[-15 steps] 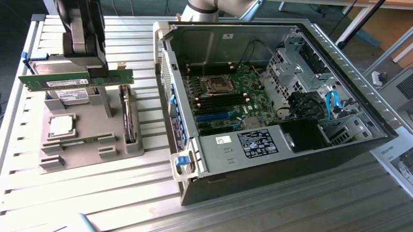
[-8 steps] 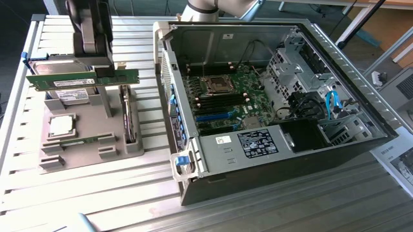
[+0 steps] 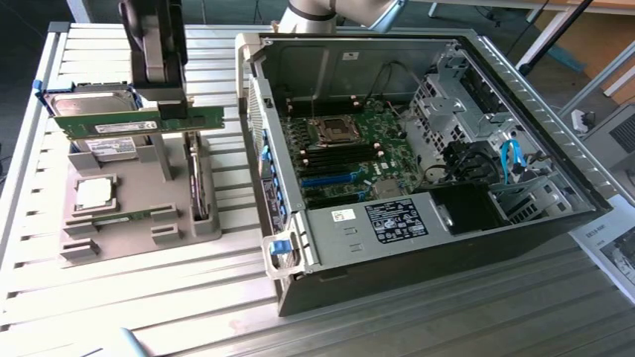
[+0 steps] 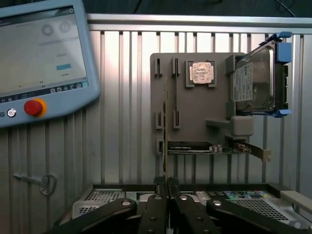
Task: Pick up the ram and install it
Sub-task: 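Pick up the ram and move it above insertion slot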
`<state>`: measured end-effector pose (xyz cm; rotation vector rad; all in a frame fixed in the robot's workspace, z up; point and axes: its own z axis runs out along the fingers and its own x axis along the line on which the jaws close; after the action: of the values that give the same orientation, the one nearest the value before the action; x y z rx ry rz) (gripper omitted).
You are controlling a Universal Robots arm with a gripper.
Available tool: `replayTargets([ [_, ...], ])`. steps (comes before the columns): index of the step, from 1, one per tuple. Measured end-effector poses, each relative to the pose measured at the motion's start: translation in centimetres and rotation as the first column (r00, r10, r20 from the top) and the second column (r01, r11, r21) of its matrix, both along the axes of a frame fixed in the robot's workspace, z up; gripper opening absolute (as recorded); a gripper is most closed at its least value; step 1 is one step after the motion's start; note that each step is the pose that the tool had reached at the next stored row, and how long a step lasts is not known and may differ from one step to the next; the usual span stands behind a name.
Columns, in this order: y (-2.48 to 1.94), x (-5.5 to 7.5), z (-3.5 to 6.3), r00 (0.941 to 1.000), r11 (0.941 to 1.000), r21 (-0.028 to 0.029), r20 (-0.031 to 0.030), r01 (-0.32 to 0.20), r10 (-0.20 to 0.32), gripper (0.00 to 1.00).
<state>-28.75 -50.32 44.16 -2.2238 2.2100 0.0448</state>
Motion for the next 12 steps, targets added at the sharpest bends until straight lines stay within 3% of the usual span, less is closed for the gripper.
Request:
replayTargets([
  [12, -0.13, 2.1, 0.0, 1.0, 1.0, 0.0006, 0.0, 0.0, 0.0, 0.12],
])
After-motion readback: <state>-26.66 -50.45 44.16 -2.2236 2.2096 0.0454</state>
